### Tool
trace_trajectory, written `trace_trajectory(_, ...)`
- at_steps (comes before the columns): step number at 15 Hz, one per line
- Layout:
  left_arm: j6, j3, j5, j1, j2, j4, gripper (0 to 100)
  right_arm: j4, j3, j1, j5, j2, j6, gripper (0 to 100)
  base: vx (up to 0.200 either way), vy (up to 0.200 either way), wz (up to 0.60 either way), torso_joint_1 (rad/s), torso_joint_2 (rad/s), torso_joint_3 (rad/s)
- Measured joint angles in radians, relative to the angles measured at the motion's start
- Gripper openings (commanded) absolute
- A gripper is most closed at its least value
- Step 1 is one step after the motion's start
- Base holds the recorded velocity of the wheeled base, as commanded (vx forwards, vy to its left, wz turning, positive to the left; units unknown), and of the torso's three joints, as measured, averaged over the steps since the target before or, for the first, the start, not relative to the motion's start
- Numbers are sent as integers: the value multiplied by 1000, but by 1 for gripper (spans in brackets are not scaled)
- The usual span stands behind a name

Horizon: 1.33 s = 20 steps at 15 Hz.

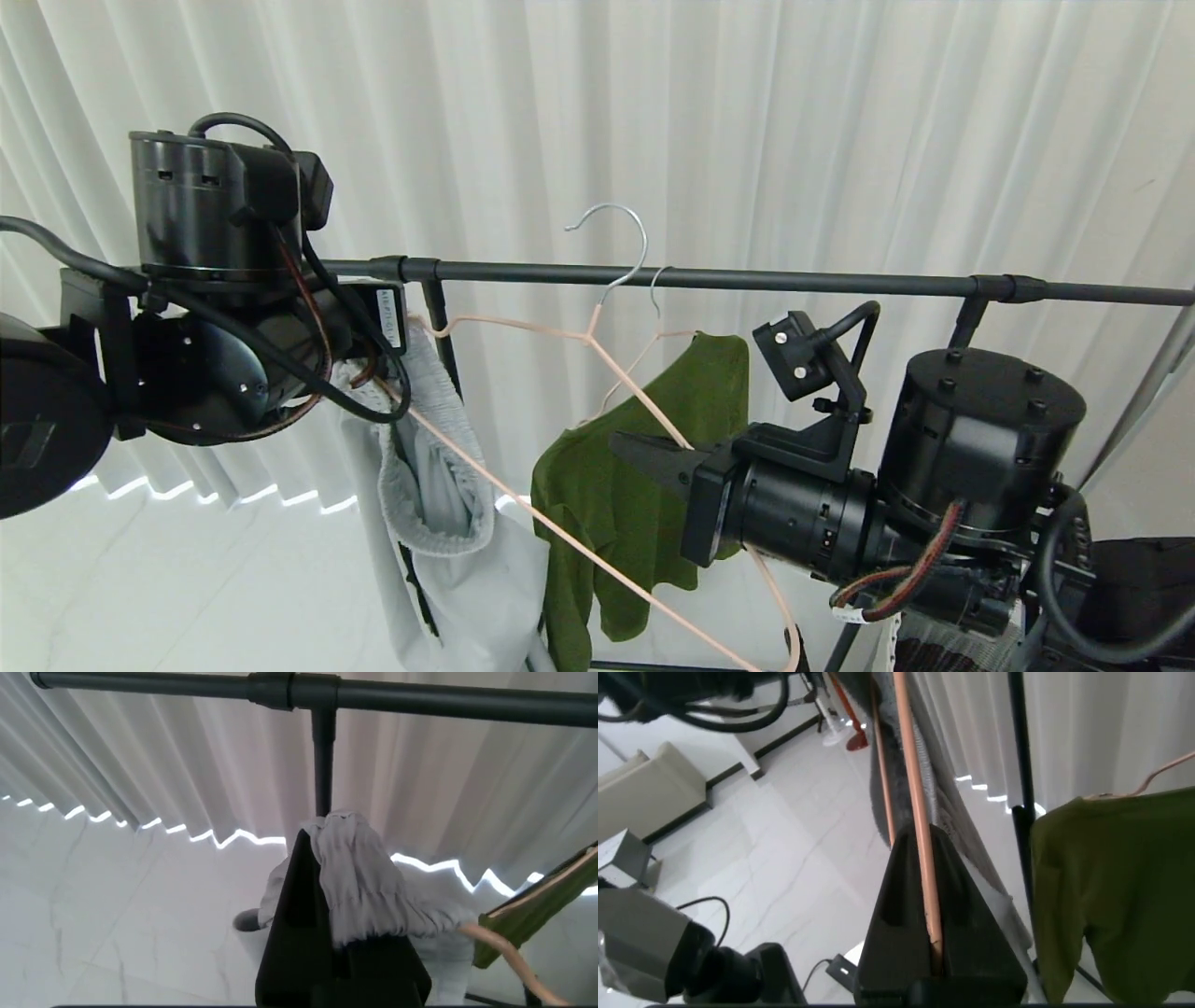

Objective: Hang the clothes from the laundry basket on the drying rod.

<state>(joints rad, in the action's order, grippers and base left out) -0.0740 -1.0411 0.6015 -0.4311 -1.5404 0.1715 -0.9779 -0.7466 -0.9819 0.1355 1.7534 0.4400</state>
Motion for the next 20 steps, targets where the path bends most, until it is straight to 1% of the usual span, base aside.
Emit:
trace_trajectory(2, -21, 2, 0, -20, 4, 0, 0, 0, -13, 9, 0, 15, 2, 0, 0, 0, 0, 0, 0, 0)
trace_trajectory(4, -47, 2, 0, -56, 5, 0, 0, -1, -27, 9, 3, 35, 1, 0, 0, 0, 0, 0, 0, 0)
trace_trajectory(10, -92, -2, 0, -156, 6, 0, 0, -3, -60, -13, 6, 95, -6, 0, 0, 0, 0, 0, 0, 0)
trace_trajectory(16, -96, 8, -3, -251, 46, 0, 0, -6, -96, -21, 5, 132, -8, 0, 0, 0, 0, 0, 0, 0)
trace_trajectory(20, -97, 33, -4, -333, 71, 0, 0, -5, -107, -29, 5, 148, -9, 0, 0, 0, 0, 0, 0, 0)
